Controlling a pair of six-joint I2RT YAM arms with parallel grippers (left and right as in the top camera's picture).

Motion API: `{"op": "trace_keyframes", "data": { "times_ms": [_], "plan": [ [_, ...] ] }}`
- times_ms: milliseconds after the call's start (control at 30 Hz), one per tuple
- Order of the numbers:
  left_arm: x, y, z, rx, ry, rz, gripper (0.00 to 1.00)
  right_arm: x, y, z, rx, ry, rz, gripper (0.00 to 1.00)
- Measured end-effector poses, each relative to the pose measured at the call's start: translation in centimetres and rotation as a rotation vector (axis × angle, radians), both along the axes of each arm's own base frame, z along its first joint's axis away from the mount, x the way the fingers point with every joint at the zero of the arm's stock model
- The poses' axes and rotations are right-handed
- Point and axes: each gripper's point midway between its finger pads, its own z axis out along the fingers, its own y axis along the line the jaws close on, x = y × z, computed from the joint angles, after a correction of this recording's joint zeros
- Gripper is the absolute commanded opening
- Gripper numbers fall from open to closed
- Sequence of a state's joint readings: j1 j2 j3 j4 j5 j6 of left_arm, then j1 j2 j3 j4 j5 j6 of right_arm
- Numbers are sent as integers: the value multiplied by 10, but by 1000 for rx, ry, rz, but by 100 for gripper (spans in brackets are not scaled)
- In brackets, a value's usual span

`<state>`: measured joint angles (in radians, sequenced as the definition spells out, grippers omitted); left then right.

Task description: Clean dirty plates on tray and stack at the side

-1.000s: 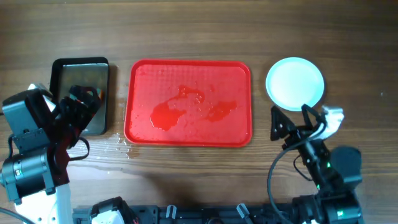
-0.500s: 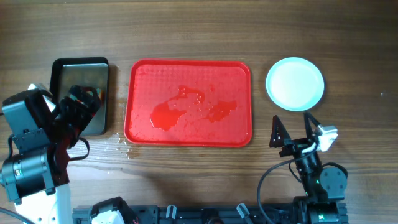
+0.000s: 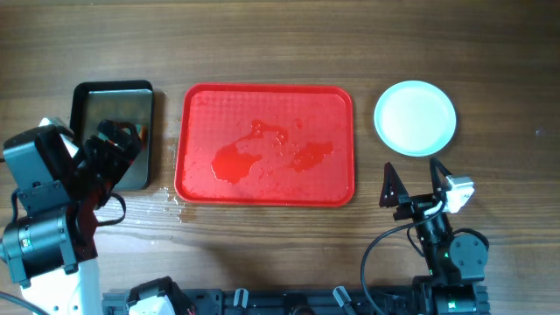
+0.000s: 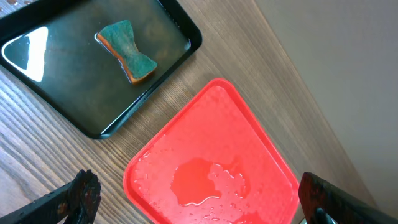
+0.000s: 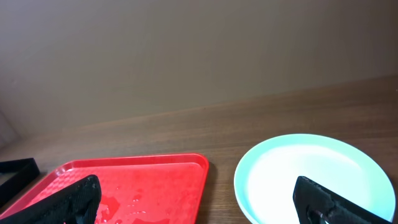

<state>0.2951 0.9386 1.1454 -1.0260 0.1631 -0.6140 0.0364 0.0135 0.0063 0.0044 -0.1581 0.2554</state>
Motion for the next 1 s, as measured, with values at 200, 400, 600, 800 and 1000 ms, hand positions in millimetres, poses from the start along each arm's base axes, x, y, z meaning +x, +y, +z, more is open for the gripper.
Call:
{"op": "trace_keyframes", "data": {
  "times_ms": [200,400,600,800,1000],
  "plan": [
    [-5,0,-5,-2,30,6,100,0,0,0,0,0,-2,100],
    [9,-45,-35,70,-152,-184,100,0,0,1,0,-4,-3,100],
    [18,-72,-95,125,-514,-286,100,0,-1,1,0,-4,-3,100],
    [5,-72,-96,262,-667,-335,100,0,-1,1,0,-4,-3,100],
    [2,-72,-80,377,-757,-368,100,0,-1,1,0,-5,-3,100]
  ]
}}
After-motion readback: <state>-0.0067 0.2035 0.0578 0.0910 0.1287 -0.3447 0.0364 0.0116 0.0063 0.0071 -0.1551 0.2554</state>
